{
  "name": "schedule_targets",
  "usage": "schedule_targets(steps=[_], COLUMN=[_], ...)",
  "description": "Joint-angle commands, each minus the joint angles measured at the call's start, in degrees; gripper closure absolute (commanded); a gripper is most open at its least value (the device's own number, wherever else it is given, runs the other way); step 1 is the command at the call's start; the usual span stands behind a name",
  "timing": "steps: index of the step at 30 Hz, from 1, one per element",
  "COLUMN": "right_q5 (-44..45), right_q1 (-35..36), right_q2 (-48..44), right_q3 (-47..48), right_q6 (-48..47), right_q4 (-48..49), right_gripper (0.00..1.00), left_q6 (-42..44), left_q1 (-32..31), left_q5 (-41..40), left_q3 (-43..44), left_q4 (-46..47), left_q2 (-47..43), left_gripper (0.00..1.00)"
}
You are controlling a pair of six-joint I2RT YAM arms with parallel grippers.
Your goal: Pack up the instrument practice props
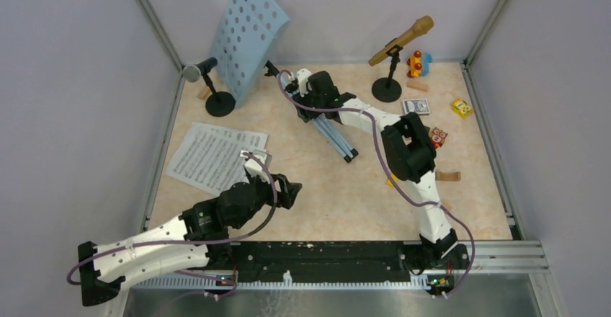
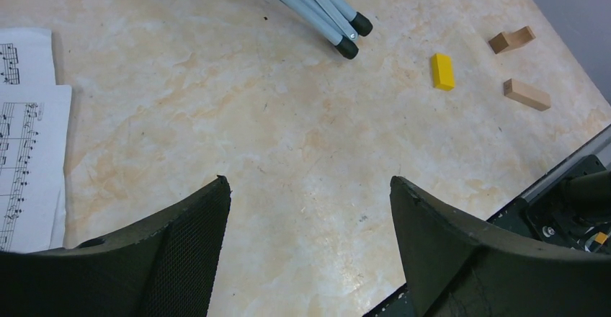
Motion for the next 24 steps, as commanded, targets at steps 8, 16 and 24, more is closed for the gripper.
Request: schedule_targets(steps=[8,16,24], right_q5=[-1.87,-3.43,-4.35], right_q1=[0.13,0.25,0.40], right_q2=[-11.42,-21.90,-25.98], right_q3=[-14.56,-29.24,-38.78], right_q6=[10.93,19.35,25.82], right_q4=[9.94,13.51,13.04], right_gripper=[1.00,1.00,1.00], left_q6=[-1.15,-0.19,-3.80], left_q1=[-0.07,-0.07,-0.07], left_q5=[-2.86,-8.46,-14.39], left_q3=[1.32,9.04,13.97], left_q4=[-2.69,-8.25,-15.01], left_q2=[-1.18,-1.23,-1.73], left_gripper=[0.14,0.13,0.09])
